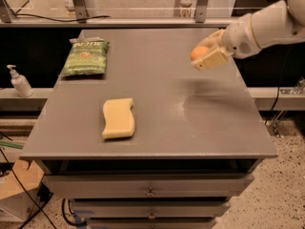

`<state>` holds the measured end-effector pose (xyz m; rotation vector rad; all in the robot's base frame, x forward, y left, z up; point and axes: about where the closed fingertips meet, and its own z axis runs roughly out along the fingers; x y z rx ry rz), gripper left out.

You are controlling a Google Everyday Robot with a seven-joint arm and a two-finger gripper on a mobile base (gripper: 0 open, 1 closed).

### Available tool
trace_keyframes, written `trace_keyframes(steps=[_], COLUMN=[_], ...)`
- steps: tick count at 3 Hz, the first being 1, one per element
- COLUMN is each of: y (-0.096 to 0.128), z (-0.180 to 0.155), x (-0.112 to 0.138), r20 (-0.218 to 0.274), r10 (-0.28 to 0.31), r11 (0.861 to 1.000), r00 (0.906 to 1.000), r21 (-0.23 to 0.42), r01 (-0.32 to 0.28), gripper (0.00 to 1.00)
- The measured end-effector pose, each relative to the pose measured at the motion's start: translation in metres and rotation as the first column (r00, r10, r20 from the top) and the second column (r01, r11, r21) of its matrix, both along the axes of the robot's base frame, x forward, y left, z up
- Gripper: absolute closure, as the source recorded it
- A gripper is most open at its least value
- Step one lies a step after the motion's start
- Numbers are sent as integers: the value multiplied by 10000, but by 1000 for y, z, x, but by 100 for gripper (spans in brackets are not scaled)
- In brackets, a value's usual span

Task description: Move orange near green jalapeno chip bag

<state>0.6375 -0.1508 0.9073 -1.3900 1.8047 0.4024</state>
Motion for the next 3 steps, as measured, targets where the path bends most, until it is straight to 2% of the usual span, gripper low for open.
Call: trace_keyframes(steps=[1,2,3], y=[5,14,58], z=[8,6,8], x=[-3,-3,6], r20=[167,114,381], r10=[120,169,502], r11=[9999,9997,9905], r00=[9998,9998,9980], r21=[-52,190,1260], r01=[-119,-171,-546], gripper=[100,100,100])
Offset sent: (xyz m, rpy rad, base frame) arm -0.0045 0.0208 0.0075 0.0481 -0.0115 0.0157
